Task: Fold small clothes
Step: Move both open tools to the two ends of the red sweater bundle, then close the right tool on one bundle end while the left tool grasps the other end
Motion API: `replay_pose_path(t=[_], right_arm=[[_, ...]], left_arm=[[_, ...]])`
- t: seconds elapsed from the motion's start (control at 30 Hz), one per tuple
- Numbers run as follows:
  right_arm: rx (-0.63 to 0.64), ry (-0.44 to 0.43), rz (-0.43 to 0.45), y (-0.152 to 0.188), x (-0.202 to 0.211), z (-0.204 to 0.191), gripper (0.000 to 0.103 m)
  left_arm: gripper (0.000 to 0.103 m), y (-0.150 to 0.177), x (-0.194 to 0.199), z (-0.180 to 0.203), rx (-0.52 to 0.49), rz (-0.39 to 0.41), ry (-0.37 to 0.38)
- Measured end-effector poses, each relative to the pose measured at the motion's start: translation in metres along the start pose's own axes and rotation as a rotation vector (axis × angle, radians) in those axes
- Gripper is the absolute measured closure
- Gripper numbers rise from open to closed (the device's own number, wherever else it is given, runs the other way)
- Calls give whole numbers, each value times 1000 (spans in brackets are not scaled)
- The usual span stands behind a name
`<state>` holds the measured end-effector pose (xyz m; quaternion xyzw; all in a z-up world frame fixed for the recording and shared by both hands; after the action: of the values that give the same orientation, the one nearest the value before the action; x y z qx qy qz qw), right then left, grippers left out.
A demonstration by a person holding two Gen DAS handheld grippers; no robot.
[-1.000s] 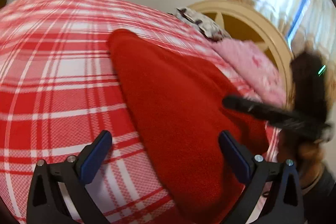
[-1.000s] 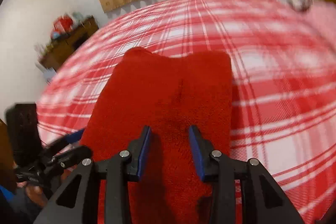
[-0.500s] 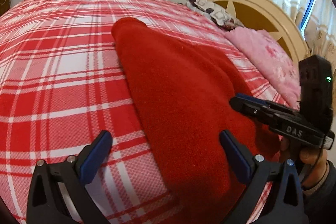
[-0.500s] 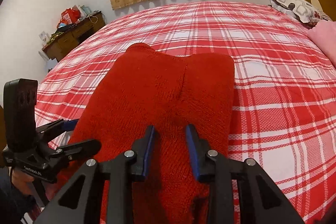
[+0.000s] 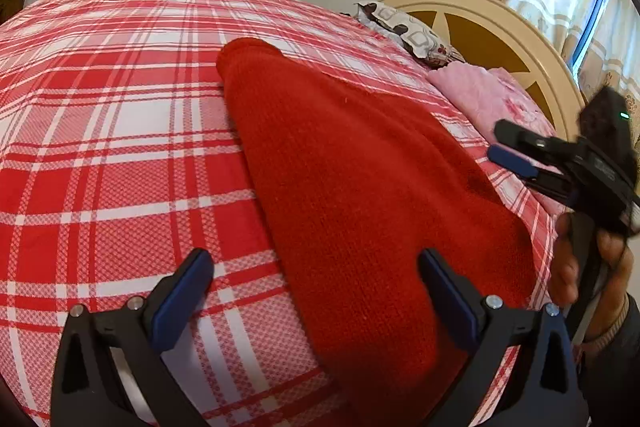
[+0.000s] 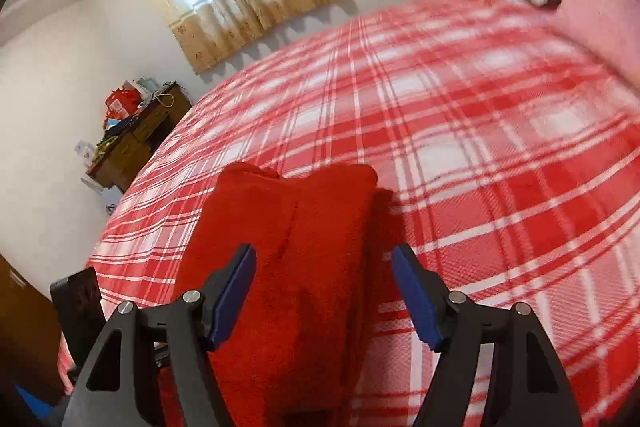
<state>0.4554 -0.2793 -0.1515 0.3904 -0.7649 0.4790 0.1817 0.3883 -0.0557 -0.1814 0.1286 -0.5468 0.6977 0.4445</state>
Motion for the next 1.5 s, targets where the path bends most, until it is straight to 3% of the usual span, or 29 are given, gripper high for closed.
replay_pose_path(t=[0.13,0.3,0.53,0.63,0.9,1.5], right_arm=[[-81,-34,-77,-3,-32,19,32],[-109,-94,-90,-3,-50,28,32],[-81,-132,-73,-3,-56,28,33],[-63,-158,-89,-2,-60,26,44],[-102,-220,-110,-1,-62,29,55],[-180,-291,-139,1,-62,40,56]], left_arm=[[0,1,2,3,-13,6,14],[0,3,-2,11,-53,-11,16],[0,2,-4,14,-67,-22,5],[0,1,-6,17,-83,-28,-1],[2,3,-8,23,-103,-42,23],[15,3,-14,40,-133,-69,32]])
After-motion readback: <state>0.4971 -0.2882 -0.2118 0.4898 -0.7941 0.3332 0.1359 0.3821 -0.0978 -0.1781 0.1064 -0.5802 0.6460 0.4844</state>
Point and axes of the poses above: each gripper's, at about its wrist camera, not at the fingertips, and x roughly against the way its jaws point, z to its right, y to its underside, the point moved 6 cm from there along -x, roughly the way its jaws point, and after that the axes turned 2 degrees about -x, right-handed, at the moved point
